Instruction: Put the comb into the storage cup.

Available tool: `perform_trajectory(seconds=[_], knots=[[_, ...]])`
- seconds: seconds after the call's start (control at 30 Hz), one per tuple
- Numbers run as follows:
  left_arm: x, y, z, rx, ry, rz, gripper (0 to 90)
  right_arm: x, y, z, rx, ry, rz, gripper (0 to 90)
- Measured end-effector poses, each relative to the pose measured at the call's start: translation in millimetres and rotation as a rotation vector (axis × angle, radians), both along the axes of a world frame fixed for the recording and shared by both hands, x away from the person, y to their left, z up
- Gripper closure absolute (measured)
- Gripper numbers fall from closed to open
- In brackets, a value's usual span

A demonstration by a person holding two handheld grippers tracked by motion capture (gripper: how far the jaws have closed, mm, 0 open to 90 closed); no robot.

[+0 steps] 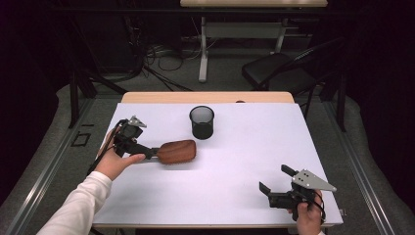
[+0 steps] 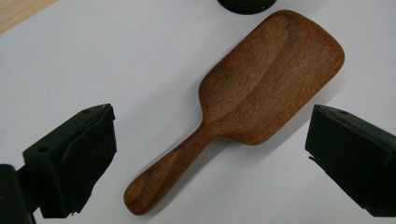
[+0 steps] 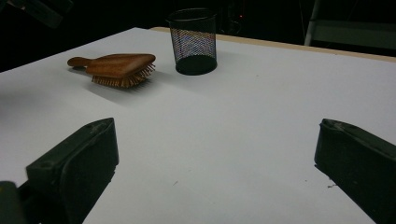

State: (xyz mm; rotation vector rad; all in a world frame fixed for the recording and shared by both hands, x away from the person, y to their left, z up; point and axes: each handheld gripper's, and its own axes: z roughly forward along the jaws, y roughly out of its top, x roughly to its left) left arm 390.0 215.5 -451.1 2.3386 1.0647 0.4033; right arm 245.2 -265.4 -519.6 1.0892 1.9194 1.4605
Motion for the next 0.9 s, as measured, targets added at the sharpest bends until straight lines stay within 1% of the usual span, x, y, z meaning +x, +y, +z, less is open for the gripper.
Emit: perform_trajectory(seconds=[0.3, 0.33, 0.4, 0.43, 0.5, 0.6, 0.63, 0.67, 0.7, 0.73, 0.77, 0.8, 0.83, 0.87, 0.9], knots=[[3.4, -1.4, 1.3, 0.011, 0.007, -0.006, 2.0, 0.1, 0.2, -0.3, -0.008, 0.005, -0.004, 0.0], [4.3, -1.7, 1.6, 0.023, 0.007, -0.011, 2.0, 0.1, 0.3, -0.6, -0.008, 0.005, -0.004, 0.0], [4.6, -1.6, 1.5, 0.021, 0.009, -0.014, 2.1, 0.6, 0.1, -0.8, -0.01, 0.003, -0.003, 0.0], [5.3, -1.7, 1.5, 0.024, 0.01, -0.018, 2.0, 0.1, 0.2, -0.5, -0.012, 0.013, -0.004, 0.0], [5.5, -1.8, 1.6, 0.03, 0.013, -0.024, 2.0, 0.1, 0.4, -0.8, -0.012, 0.011, -0.002, 0.0], [5.8, -2.5, 1.3, 0.054, 0.01, -0.048, 2.0, 0.4, 0.5, -0.9, -0.014, 0.011, -0.002, 0.0], [5.8, -3.8, 1.2, 0.075, 0.006, -0.063, 2.0, 0.6, 0.7, -1.2, -0.012, 0.012, -0.001, 0.0], [5.9, -4.4, 1.2, 0.085, 0.004, -0.071, 2.0, 0.6, 0.7, -1.3, -0.012, 0.012, -0.002, 0.0], [5.9, -4.4, 1.2, 0.085, 0.004, -0.071, 2.0, 0.6, 0.7, -1.3, -0.012, 0.012, -0.002, 0.0], [6.3, -5.5, 1.5, 0.109, 0.004, -0.091, 2.0, 0.8, 0.6, -1.5, -0.012, 0.012, -0.001, 0.0], [6.4, -6.0, 1.5, 0.119, 0.006, -0.099, 2.0, 1.0, 0.5, -1.6, -0.013, 0.011, 0.0, 0.0], [6.4, -6.9, 1.2, 0.129, 0.003, -0.105, 2.0, 1.0, 0.5, -1.7, -0.013, 0.011, 0.0, 0.0], [6.4, -6.9, 1.2, 0.129, 0.003, -0.105, 2.0, 0.9, 0.6, -1.8, -0.012, 0.014, -0.001, 0.0], [6.1, -8.5, 0.3, 0.153, -0.003, -0.124, 2.1, 1.1, 0.5, -1.8, -0.015, 0.012, 0.0, 0.0], [6.2, -9.2, -0.2, 0.162, 0.001, -0.134, 2.0, 1.3, 0.6, -2.0, -0.014, 0.012, 0.0, 0.0]])
